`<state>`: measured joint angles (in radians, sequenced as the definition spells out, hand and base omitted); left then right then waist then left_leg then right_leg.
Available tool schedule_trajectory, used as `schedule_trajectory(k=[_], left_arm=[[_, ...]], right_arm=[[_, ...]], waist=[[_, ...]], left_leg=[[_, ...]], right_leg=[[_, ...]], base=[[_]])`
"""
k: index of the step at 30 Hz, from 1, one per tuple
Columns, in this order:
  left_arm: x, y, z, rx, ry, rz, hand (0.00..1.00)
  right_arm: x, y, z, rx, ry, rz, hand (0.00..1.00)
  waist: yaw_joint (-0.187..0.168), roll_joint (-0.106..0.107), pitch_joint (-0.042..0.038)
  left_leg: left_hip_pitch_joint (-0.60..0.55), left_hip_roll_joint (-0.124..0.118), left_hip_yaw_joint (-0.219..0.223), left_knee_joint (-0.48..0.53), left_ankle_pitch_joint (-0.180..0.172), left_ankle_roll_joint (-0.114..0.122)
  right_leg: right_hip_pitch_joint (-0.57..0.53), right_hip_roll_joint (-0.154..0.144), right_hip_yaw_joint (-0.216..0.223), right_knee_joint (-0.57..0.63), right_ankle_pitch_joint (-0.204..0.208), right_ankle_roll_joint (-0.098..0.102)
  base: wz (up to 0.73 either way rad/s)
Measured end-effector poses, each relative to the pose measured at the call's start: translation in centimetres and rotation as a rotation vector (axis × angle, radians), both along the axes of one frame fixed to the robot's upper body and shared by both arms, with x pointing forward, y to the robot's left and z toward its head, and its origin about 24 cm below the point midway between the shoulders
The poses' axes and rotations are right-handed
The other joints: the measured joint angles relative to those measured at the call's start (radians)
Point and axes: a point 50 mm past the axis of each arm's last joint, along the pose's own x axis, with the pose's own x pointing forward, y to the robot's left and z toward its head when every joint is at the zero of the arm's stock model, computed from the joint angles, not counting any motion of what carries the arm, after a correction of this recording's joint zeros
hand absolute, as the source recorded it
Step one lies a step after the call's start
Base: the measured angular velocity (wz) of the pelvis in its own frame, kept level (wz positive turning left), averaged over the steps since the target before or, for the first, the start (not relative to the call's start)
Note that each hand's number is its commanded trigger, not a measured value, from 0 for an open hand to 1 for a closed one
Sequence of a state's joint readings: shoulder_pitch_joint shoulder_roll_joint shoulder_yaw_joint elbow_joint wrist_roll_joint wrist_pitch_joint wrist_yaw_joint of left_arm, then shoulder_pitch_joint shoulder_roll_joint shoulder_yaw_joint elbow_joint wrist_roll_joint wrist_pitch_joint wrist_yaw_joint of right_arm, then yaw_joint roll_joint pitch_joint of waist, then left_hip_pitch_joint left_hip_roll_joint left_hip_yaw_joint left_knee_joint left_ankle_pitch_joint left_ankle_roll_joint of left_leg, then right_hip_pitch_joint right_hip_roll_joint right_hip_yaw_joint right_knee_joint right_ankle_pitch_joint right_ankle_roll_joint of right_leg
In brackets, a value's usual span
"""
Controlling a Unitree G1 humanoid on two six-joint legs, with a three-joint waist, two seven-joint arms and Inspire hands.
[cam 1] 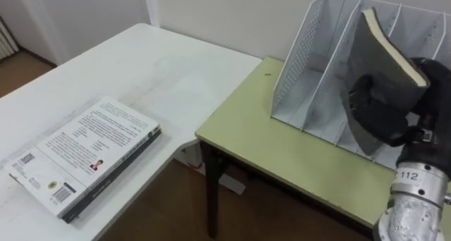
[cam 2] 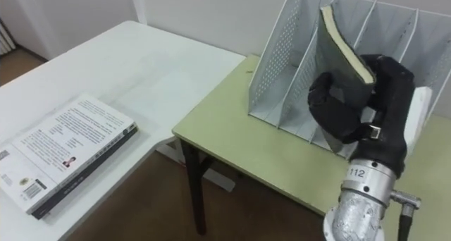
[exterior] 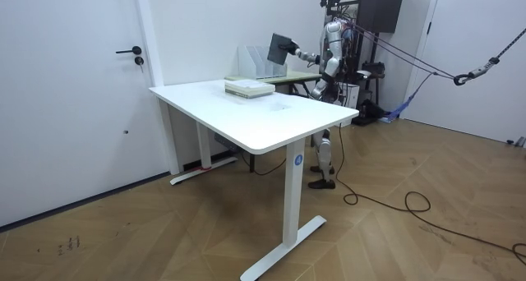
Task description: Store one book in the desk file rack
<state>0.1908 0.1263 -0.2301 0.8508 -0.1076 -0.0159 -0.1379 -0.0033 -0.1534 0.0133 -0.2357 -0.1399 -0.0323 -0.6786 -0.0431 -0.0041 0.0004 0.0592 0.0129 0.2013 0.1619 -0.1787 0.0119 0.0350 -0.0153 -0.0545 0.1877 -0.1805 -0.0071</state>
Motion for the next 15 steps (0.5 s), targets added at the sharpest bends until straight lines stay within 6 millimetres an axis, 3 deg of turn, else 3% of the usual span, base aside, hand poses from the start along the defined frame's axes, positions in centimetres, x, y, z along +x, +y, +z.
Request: schedule_trajectory(k=[7,11,15], left_arm=[[-1.2,0.9,-0.6,0.011,0.044,0.049,0.00],[-2.1,1.8,-0.9,0.034,0.084,0.083,0.00],[-2.5,2.0,-1.0,0.036,0.100,0.108,0.00]], right_arm=[[0.5,-0.9,1.7,0.053,-0.109,-0.110,1.00],[0.6,-1.7,2.1,0.143,-0.140,-0.135,1.00],[0.5,-2.3,2.3,0.161,-0.161,-0.182,1.00]], waist=[[0.002,-0.012,-0.0022],[0.006,-0.030,-0.0090],[0.017,-0.038,-0.0070]], left_leg=[[0.005,0.000,0.001,-0.002,0.000,0.000],[0.006,0.000,0.001,-0.002,0.000,0.000],[0.006,0.001,0.000,-0.002,0.000,0.000]], right_leg=[[0.001,0.001,0.000,-0.002,0.000,0.000],[0.001,0.000,-0.001,-0.003,0.000,0.000],[0.001,0.000,-0.001,-0.002,0.000,0.000]], base=[[0.00],[0.00],[0.00]])
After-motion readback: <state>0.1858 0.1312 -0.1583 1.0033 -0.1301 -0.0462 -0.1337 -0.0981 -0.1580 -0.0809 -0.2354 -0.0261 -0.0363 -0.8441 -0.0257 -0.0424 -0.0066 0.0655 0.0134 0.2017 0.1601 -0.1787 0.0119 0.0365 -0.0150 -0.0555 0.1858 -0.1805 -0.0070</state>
